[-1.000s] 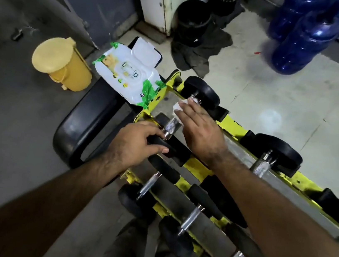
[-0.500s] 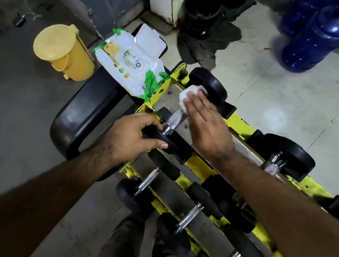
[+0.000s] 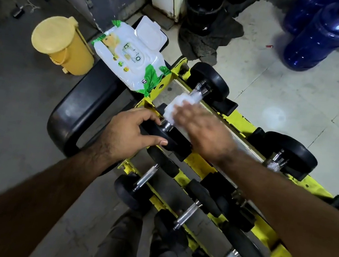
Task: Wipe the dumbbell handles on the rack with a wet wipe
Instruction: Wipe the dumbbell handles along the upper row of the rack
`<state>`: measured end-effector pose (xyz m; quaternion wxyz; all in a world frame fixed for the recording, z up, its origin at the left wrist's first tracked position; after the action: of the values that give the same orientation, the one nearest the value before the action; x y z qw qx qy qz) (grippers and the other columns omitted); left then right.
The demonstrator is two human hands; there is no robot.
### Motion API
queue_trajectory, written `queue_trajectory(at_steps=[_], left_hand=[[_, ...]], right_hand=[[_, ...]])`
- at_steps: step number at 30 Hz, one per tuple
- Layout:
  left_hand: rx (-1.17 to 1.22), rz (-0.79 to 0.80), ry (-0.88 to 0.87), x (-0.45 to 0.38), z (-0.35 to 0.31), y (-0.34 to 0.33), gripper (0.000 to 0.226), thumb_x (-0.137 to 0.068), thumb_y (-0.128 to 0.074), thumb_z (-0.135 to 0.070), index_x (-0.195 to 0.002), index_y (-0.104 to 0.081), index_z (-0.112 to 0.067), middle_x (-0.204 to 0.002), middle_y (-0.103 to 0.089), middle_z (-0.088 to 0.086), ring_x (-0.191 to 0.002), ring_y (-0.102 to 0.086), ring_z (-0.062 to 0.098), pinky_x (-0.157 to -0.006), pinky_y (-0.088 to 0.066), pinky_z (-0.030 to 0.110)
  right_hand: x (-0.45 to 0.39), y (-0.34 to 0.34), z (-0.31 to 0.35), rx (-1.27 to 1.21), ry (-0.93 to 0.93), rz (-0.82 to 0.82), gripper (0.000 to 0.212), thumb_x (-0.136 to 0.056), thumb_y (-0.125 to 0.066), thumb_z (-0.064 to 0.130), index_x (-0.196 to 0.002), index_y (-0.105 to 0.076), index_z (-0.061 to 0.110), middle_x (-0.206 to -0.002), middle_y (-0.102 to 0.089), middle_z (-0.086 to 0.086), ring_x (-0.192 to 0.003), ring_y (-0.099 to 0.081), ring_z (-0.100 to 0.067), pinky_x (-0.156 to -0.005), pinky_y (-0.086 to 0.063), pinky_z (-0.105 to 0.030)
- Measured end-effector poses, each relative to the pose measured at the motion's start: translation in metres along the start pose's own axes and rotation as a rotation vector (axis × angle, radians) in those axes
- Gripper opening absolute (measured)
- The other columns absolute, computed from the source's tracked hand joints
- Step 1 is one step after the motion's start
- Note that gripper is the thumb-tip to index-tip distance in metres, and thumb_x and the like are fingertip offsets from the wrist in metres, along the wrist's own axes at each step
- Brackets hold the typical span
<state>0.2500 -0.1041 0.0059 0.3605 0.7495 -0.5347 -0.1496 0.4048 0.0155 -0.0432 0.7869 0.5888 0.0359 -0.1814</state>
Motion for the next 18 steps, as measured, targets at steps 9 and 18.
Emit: queue_trajectory(at_steps=[9, 18], left_hand=[[0.019, -0.032, 0.003, 0.003, -0.001, -0.002, 0.043, -0.06, -0.091, -0.043, -0.096, -0.072, -0.029, -0.101, -0.068, -0.016, -0.098, -0.06, 0.001, -0.086, -0.048, 0.019], [0.008, -0.048, -0.012, 0.005, -0.001, -0.007, 0.046, -0.059, -0.089, -0.049, -0.096, -0.071, -0.029, -0.097, -0.064, -0.019, -0.092, -0.058, -0.002, -0.079, -0.044, 0.012]], right_hand=[[0.001, -0.001, 0.009, 0.025, 0.032, -0.028, 0.049, -0.093, -0.048, 0.003, -0.142, -0.051, 0.003, -0.147, -0.05, -0.016, -0.14, -0.043, -0.031, -0.115, -0.036, -0.048], [0.0, 0.0, 0.01, 0.037, 0.011, -0.018, 0.047, -0.094, -0.056, 0.005, -0.14, -0.054, 0.006, -0.146, -0.052, -0.014, -0.14, -0.044, -0.03, -0.118, -0.032, -0.046]])
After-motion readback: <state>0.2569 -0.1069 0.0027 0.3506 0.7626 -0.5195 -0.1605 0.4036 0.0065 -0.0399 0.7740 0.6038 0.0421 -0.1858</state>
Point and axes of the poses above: each hand's wrist, its own x-axis away from the middle knuckle, its own y-axis out of the back of the hand, z = x × y, the point moved 5 cm from there along -x, towards the middle knuckle
